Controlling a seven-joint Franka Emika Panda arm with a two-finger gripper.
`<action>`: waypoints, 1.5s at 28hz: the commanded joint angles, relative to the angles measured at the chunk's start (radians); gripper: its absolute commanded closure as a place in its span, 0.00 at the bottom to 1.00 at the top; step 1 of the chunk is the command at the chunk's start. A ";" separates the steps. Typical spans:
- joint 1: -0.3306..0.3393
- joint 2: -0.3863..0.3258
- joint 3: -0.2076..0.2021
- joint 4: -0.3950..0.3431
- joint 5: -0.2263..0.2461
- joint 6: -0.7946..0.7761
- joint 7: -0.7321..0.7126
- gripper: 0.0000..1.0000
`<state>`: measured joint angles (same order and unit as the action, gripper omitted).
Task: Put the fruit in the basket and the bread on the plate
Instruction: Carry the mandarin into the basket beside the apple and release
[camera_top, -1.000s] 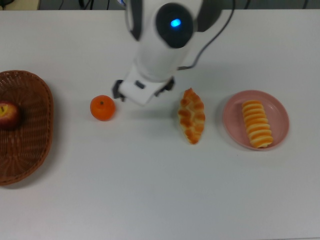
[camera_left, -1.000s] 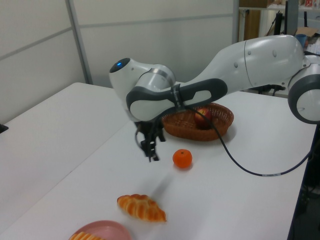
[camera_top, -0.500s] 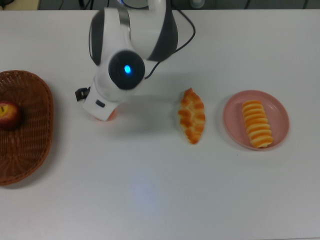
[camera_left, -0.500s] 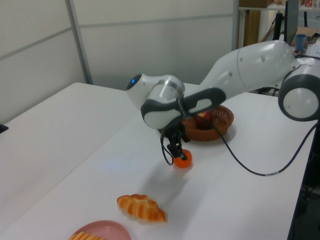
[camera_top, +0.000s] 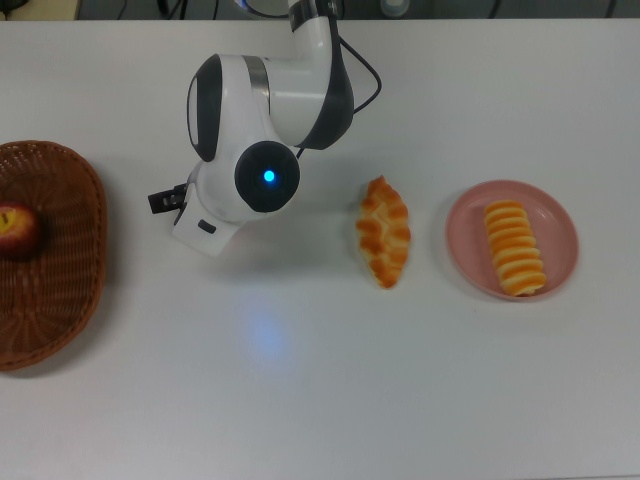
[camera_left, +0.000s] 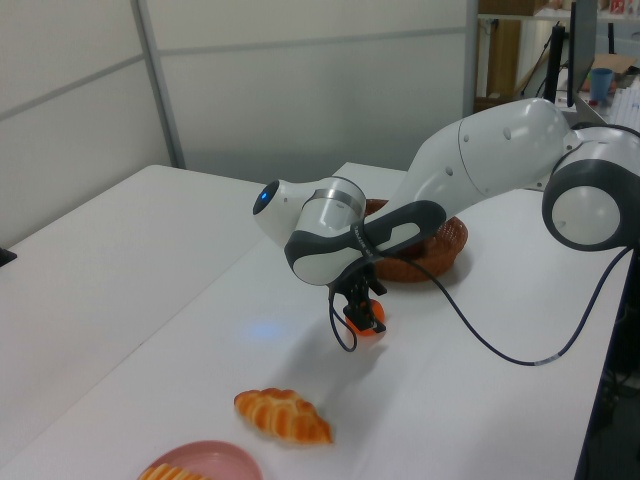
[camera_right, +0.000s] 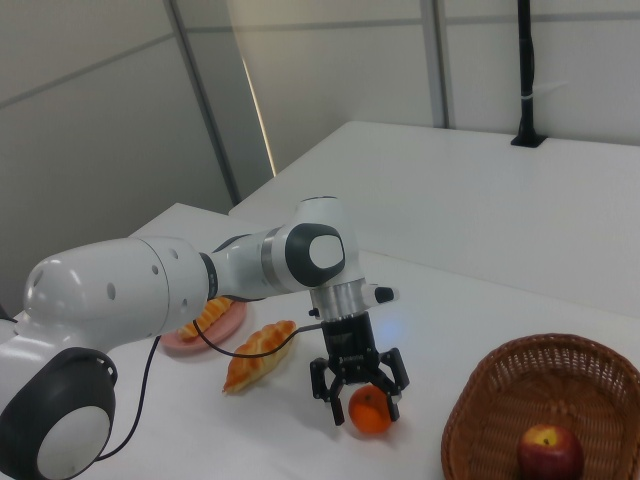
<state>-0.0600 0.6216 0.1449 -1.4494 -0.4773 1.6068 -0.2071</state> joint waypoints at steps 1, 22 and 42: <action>0.011 0.001 -0.014 -0.016 -0.023 0.067 -0.005 0.00; 0.003 -0.019 -0.013 0.038 0.028 0.137 0.089 1.00; -0.314 -0.020 -0.044 0.109 0.255 0.553 0.106 1.00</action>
<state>-0.3865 0.5510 0.1235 -1.3161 -0.2259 2.0713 -0.1173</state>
